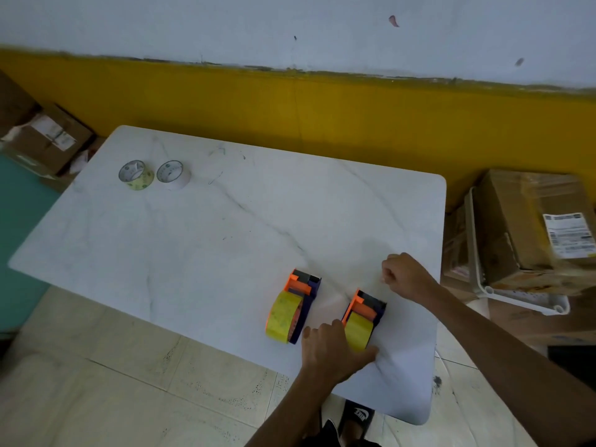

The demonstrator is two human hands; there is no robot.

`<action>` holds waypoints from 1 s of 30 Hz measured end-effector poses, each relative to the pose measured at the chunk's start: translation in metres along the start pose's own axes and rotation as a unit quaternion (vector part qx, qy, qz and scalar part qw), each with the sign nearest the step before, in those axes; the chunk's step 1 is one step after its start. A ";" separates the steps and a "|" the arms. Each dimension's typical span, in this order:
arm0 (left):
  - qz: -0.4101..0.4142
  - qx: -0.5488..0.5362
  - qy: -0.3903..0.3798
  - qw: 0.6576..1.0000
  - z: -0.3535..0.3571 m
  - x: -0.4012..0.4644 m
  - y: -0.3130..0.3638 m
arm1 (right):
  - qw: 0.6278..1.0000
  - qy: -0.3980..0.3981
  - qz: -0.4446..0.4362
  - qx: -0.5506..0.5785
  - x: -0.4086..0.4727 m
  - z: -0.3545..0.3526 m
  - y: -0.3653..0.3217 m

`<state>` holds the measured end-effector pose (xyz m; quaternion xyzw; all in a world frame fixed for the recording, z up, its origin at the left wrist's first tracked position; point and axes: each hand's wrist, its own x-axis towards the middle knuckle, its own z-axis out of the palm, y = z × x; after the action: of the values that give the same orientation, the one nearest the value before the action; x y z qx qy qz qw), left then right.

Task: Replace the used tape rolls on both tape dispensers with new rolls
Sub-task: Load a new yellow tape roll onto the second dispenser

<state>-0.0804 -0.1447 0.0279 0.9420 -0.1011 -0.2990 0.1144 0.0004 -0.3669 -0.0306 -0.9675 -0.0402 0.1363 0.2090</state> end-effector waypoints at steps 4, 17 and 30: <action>-0.010 -0.013 -0.009 1.000 -0.002 -0.001 0.000 | 0.999 0.005 0.025 -0.032 0.004 0.007 -0.012; -0.009 -0.022 -0.064 0.998 -0.002 -0.009 -0.018 | 0.982 0.047 0.055 -0.172 0.032 -0.020 -0.002; 0.018 -0.222 0.028 0.974 0.030 -0.050 -0.052 | 0.973 -0.157 0.115 0.121 -0.007 0.013 -0.013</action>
<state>-0.1318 -0.0871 0.0166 0.8990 -0.0460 -0.2856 0.3289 -0.0102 -0.3512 -0.0348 -0.8996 0.0558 0.3137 0.2986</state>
